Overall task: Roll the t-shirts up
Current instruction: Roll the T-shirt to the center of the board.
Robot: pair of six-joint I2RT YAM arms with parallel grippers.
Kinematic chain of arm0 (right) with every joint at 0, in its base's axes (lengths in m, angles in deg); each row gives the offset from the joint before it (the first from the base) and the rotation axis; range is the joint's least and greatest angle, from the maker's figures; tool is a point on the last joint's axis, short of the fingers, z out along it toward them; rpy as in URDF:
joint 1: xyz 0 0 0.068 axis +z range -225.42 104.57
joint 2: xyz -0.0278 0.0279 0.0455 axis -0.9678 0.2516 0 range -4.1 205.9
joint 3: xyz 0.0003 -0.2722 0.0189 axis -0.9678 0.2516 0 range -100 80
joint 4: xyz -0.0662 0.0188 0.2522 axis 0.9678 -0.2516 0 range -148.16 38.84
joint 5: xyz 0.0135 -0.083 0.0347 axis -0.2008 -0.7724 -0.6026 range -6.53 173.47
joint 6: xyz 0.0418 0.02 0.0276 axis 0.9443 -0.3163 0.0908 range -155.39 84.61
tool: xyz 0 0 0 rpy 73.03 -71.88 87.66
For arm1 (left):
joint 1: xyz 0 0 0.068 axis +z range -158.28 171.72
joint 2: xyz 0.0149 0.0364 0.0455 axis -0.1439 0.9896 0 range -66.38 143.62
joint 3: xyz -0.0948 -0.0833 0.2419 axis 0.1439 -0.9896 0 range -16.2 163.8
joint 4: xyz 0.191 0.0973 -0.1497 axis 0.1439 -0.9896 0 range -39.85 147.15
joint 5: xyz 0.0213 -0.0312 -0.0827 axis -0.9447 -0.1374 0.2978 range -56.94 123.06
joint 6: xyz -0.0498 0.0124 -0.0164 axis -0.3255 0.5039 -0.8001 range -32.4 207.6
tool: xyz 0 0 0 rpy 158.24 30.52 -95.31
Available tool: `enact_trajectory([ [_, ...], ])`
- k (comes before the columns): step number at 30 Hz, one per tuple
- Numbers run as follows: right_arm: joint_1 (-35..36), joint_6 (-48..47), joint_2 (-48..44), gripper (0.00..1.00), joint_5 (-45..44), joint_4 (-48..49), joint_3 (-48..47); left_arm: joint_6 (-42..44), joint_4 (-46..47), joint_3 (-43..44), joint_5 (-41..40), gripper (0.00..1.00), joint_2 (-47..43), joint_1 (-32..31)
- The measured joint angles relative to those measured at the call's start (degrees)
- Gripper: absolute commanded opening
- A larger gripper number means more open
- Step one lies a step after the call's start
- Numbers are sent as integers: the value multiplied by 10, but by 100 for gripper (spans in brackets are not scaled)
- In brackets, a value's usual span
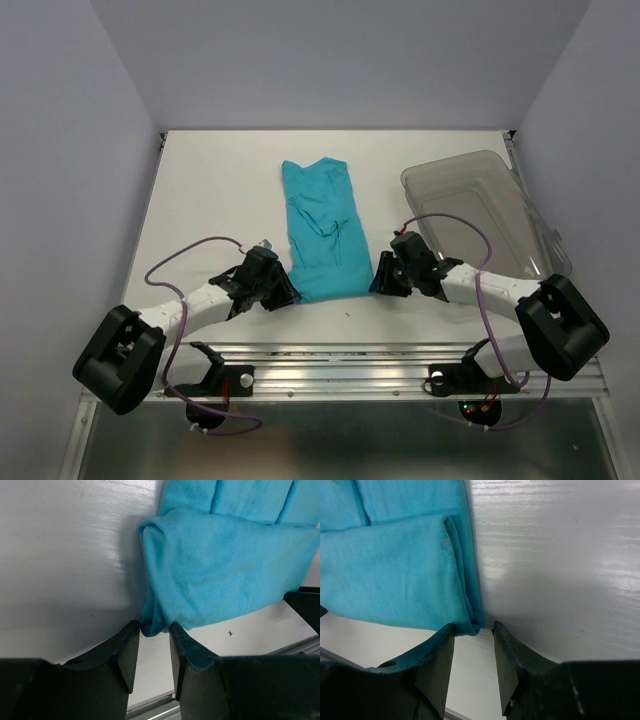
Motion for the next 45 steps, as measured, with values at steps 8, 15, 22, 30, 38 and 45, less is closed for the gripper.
enact_trajectory([
  [8, 0, 0, -2, 39, 3, 0, 2, -6, -6, 0, -14, 43, -9, 0],
  [15, 0, -2, 7, 25, 9, 3, 1, -14, -4, 0, -14, 5, -12, 0],
  [22, 0, -7, 7, 10, 13, 2, -1, -14, -3, 0, -12, 0, -12, 0],
  [30, 0, -15, -9, 3, 4, -18, -19, -15, -21, 9, -12, 0, -17, 0],
  [38, 0, -21, -29, 1, -10, -34, -41, -19, -46, 33, -15, 0, -31, 0],
  [45, 0, -23, -30, 1, -11, -39, -44, -21, -62, 47, -19, 0, -37, 0],
])
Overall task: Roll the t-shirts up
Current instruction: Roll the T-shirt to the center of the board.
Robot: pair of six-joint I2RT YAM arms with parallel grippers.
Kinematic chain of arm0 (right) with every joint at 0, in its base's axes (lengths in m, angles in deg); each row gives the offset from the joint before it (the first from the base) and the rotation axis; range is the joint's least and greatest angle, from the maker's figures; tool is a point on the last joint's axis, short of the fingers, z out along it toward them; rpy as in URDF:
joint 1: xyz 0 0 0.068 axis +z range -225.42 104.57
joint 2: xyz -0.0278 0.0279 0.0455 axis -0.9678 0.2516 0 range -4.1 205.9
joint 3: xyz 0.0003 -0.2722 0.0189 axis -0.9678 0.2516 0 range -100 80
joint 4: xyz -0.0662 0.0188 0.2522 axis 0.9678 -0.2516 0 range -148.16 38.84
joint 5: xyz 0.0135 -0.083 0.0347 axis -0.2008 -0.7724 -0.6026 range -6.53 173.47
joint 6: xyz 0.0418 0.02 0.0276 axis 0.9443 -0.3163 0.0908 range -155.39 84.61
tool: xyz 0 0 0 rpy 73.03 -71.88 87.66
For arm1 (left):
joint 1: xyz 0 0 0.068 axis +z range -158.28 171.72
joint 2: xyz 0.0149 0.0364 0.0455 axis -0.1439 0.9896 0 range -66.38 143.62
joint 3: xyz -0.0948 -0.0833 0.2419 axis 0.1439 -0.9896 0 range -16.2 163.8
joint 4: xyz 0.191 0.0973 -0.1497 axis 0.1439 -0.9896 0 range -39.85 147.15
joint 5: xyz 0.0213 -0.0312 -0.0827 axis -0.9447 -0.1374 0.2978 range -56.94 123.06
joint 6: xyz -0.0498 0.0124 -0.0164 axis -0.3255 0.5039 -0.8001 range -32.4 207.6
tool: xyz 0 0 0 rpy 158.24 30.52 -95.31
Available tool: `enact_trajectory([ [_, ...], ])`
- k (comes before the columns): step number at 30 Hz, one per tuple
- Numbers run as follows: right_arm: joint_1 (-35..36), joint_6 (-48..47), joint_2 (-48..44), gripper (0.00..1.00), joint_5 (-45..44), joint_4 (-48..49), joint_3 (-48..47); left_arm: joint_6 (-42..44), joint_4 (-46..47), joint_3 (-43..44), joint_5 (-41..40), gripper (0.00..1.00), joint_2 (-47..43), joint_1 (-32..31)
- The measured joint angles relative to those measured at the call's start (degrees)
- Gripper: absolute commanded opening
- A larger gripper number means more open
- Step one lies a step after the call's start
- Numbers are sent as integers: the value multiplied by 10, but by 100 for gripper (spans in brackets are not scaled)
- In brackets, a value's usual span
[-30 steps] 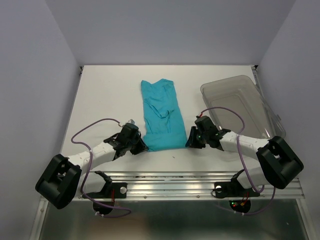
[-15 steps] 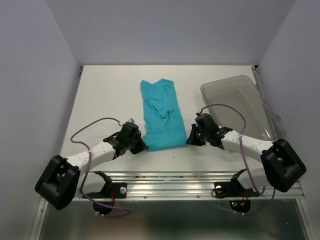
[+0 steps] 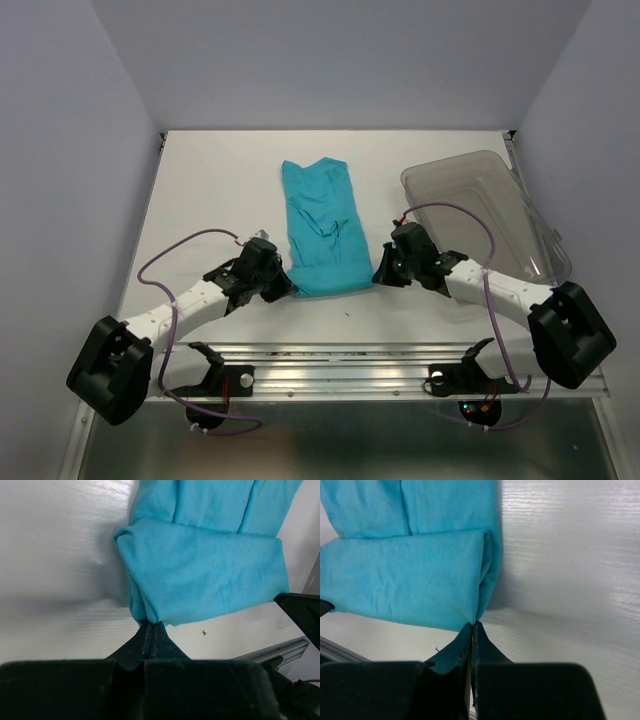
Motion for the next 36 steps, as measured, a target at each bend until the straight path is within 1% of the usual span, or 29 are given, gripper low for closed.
enact_trajectory([
  [13, 0, -5, -1, 1, -2, -7, -8, -2, -2, 11, 0, 0, 0, 0],
  [23, 0, -17, 4, 1, -26, -10, -42, 1, -5, 48, -3, 0, 24, 0],
  [28, 0, -23, 19, 1, -34, -10, -65, 7, -11, 64, -10, 0, 38, 1],
  [36, 0, -35, 64, 1, -55, -10, -109, 17, -16, 82, -12, 0, 56, 21],
])
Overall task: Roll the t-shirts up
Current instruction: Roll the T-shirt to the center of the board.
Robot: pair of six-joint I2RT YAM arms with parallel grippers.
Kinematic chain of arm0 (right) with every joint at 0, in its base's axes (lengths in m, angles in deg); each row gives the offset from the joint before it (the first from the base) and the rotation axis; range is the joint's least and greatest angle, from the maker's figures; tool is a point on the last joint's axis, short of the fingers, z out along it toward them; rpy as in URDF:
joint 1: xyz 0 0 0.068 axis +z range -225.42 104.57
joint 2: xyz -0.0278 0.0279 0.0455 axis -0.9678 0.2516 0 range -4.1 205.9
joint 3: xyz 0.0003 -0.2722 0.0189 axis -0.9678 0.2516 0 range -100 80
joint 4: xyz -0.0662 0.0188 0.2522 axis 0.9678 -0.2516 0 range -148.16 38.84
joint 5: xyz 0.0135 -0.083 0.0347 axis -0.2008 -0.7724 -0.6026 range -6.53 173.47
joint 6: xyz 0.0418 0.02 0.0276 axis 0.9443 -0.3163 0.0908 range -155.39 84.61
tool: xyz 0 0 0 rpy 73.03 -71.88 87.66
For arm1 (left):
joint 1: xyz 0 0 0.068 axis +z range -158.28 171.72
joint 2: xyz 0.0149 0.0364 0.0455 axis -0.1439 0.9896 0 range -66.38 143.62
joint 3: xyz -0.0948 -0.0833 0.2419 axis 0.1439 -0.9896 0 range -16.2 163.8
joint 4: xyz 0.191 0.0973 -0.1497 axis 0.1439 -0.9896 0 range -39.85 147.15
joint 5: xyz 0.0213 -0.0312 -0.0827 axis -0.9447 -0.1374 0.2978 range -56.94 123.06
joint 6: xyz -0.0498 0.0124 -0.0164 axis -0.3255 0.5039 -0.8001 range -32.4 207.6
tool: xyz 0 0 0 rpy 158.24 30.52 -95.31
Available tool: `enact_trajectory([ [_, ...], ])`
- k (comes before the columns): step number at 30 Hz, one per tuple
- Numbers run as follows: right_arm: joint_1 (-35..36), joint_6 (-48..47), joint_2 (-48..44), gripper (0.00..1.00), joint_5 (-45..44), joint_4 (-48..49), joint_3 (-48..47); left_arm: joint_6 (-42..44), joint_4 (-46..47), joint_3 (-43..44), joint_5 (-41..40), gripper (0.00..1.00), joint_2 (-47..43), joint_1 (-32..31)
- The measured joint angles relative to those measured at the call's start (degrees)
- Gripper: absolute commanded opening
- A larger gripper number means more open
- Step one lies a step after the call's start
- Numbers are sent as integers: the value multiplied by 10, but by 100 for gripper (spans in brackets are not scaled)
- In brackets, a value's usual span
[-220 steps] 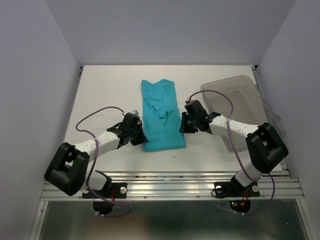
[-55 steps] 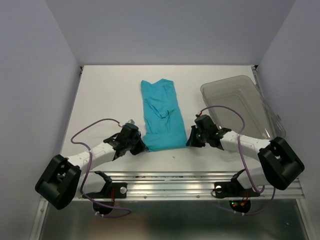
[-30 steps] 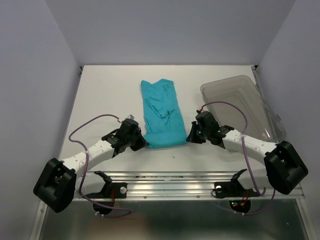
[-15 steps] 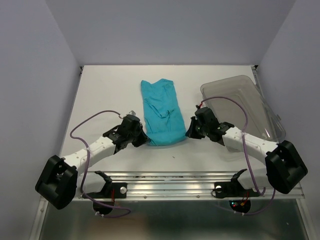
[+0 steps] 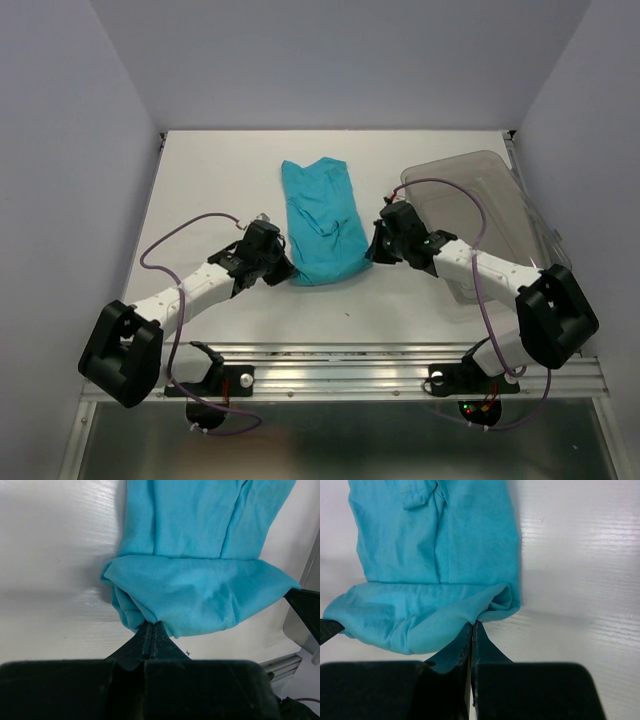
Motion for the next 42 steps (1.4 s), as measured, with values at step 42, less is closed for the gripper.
enact_trajectory([
  [42, -50, -65, 241, 20, -11, -1, -197, 124, 16, 168, 50, 16, 251, 119],
])
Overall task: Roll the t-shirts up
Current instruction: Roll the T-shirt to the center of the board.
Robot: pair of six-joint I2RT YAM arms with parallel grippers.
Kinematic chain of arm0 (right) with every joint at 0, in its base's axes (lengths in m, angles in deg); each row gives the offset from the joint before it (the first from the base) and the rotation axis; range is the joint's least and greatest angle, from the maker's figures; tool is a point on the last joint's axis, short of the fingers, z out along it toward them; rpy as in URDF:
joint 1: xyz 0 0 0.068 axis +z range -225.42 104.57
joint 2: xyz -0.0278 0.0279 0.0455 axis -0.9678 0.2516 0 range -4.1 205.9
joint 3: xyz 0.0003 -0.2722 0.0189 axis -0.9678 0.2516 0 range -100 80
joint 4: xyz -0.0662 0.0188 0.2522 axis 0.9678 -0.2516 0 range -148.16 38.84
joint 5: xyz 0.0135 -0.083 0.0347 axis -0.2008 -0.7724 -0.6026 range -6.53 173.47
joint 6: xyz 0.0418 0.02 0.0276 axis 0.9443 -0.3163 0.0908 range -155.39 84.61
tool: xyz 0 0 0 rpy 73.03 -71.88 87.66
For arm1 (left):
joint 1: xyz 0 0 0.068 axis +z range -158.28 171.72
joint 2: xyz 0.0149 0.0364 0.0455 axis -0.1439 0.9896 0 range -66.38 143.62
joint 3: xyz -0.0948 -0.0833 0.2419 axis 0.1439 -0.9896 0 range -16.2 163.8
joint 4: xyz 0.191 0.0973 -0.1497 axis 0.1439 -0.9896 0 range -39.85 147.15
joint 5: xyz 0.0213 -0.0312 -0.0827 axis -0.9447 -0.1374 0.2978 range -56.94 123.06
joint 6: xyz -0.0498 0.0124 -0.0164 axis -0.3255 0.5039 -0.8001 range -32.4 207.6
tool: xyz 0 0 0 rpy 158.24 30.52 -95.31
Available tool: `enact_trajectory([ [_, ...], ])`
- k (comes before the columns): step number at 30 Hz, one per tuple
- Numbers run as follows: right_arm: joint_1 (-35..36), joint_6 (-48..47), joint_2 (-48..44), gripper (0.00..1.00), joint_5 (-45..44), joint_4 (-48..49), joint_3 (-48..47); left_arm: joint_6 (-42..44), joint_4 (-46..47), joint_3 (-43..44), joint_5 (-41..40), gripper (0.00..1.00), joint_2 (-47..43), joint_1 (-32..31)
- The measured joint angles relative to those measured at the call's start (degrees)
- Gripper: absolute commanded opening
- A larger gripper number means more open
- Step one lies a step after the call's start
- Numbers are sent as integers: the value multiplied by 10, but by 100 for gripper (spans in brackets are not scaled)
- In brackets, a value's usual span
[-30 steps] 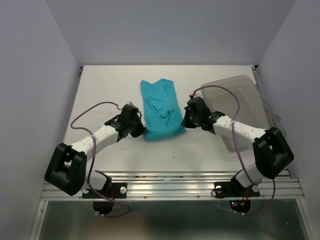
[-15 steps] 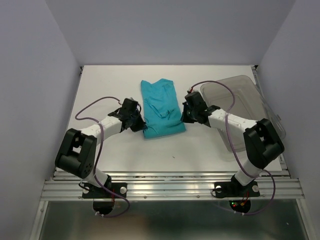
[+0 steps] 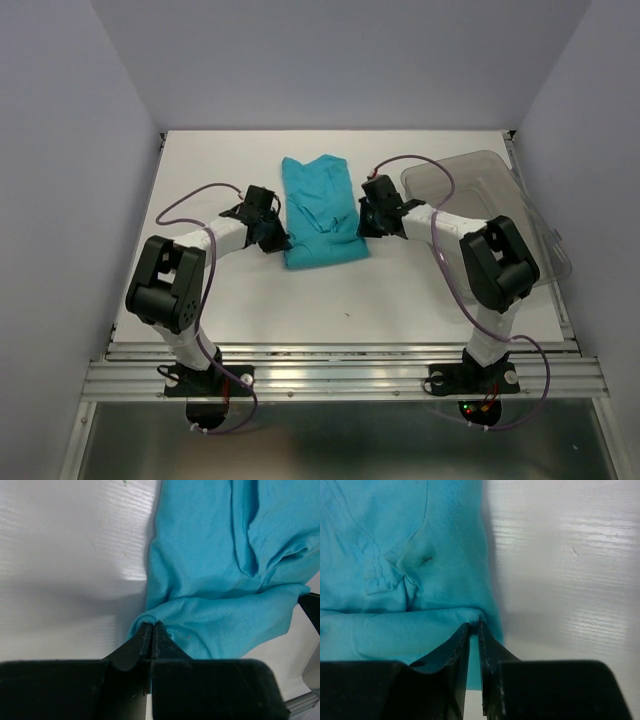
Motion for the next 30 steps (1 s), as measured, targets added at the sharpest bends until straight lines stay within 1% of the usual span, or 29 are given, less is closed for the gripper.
enact_trajectory([
  [1, 0, -1, 1, 21, 0, 0, -1, 4, -4, 4, 0, 18, 2, 3],
  [3, -1, -2, 2, 26, 0, -1, -3, 12, -18, 17, -4, 28, 2, 7],
  [4, -1, -2, 2, 29, 0, -2, -6, 15, -24, 25, -9, 39, 2, 7],
  [5, -1, -3, 2, 41, -1, -4, -8, 20, -33, 36, -17, 43, 1, 7],
  [6, -1, -4, 2, 45, -2, -5, -10, 25, -40, 48, -24, 49, 0, 7],
  [9, -1, -6, -3, 59, -8, -12, -15, 37, -62, 76, -47, 50, -16, 8],
  [11, -1, -6, -14, 60, -10, -22, -14, 44, -72, 86, -60, 49, -37, 8],
  [12, -1, -7, -22, 59, -10, -27, -14, 47, -75, 87, -67, 49, -56, 8],
  [14, -1, -8, -42, 57, -9, -35, -14, 49, -82, 84, -75, 43, -84, 8],
  [15, -1, -8, -56, 53, -9, -37, -12, 49, -81, 80, -77, 41, -96, 8],
  [16, -1, -8, -70, 49, -7, -40, -10, 49, -81, 70, -76, 35, -117, 7],
  [17, -1, -6, -83, 43, -4, -39, -6, 47, -80, 61, -75, 31, -130, 6],
  [18, -1, -5, -95, 38, -1, -39, -2, 45, -76, 48, -75, 26, -144, 3],
  [19, -1, -5, -104, 33, 5, -39, 3, 41, -76, 37, -72, 19, -155, 2],
  [20, -1, -4, -115, 28, 11, -40, 10, 39, -75, 19, -65, 17, -168, -3],
  [21, 1, -3, -119, 19, 17, -39, 13, 36, -69, -2, -57, 14, -178, -8],
  [23, 4, 0, -118, 15, 26, -40, 17, 28, -59, -39, -39, 8, -188, -16],
  [25, 7, 0, -112, 14, 37, -42, 18, 20, -52, -66, -23, 4, -187, -22],
  [30, 12, 1, -76, 14, 68, -39, 17, 5, -33, -91, 9, 3, -156, -29],
])
